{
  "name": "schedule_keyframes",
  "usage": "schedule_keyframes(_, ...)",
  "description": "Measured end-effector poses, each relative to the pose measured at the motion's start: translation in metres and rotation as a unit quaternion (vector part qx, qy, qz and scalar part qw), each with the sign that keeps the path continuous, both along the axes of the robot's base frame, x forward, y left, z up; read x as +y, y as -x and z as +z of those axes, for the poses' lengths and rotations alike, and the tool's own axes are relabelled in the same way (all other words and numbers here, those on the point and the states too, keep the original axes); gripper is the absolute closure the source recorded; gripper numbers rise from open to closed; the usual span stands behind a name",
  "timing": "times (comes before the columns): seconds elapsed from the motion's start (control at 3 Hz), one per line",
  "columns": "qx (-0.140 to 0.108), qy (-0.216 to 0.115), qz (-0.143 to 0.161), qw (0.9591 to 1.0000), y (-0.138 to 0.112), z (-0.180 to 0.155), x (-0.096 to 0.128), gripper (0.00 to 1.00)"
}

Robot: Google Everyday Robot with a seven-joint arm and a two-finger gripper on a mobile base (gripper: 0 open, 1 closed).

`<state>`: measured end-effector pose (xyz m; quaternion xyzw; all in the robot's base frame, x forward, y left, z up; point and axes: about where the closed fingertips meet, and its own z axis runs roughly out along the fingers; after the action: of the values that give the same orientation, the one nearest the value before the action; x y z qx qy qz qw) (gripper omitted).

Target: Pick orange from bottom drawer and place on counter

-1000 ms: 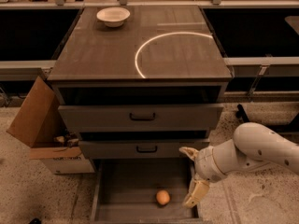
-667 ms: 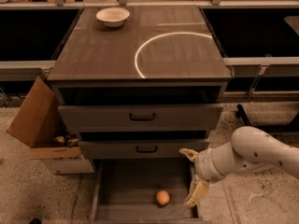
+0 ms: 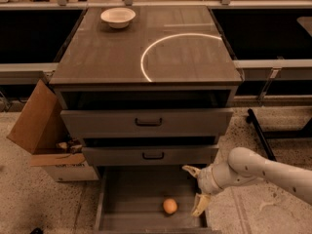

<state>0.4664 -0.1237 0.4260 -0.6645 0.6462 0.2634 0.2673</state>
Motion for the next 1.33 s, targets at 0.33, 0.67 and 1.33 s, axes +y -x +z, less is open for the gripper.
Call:
schedule_keyframes(0.33, 0.0, 0.0, 0.0, 1.0, 0.0, 0.0, 0.0, 0.0)
schedule_keyframes(0.67, 0.007, 0.003, 0.004, 1.0, 0.0, -0.014, 0.003, 0.0)
schedule_keyframes(1.33, 0.035, 0.006, 0.036, 0.9987, -0.004, -0.11, 0.013, 0.0)
